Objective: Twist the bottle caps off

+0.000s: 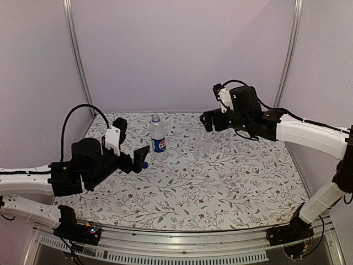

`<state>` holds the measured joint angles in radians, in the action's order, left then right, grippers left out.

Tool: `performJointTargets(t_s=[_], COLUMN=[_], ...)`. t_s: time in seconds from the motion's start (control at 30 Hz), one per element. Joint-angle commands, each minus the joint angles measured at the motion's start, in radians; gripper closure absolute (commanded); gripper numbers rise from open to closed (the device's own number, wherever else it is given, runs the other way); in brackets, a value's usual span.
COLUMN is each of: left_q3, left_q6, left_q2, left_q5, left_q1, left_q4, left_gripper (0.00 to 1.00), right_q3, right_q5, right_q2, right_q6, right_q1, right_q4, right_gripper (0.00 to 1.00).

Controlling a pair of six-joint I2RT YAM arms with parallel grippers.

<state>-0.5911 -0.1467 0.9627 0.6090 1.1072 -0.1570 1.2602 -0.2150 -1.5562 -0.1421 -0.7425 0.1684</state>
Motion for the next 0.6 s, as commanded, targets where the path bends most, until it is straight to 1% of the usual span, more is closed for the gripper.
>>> performJointTargets(t_s=[0.0,0.13,0.2,0.3,0.4,0.57], left_q3=[-0.054,-0.083,-0.095,-0.114,-0.157,-0.231], left_q6=[-0.010,-0.002,-0.014,-0.035,-0.033,0.003], left_q2=[-0.069,-0.131,-0.154,-0.173,-0.172,-0.146], left_q5=[-0.048,-0.117,-0.114,-0.172,-0.231,-0.294], left_q1=[-0.077,-0.187,-0.228,-0.296,-0.364,-0.445], left_q4=[0.077,0.125,0.140,0.153,0.225,0.275], left_gripper=[0.00,0.00,0.00,0.00,0.00,0.00], right_q3=[-0.060,-0.122,-0.154,-0.182,-0.179,-0.168], right_q5=[0.006,0.067,0.103,0.124,0.116,0.069], right_q2=[0.121,0.242,0.303,0.381,0.426,0.475], right_q6=[-0.017,-0.040,-0.051,-0.056,-0.036,0.002], right_q1=[0.048,0.133,0.181,0.229,0.239,0.239], right_q4=[0.046,0.064,0.067,0.088,0.121,0.160], right_gripper=[0.01,0.01,0.01,0.01,0.01,0.01])
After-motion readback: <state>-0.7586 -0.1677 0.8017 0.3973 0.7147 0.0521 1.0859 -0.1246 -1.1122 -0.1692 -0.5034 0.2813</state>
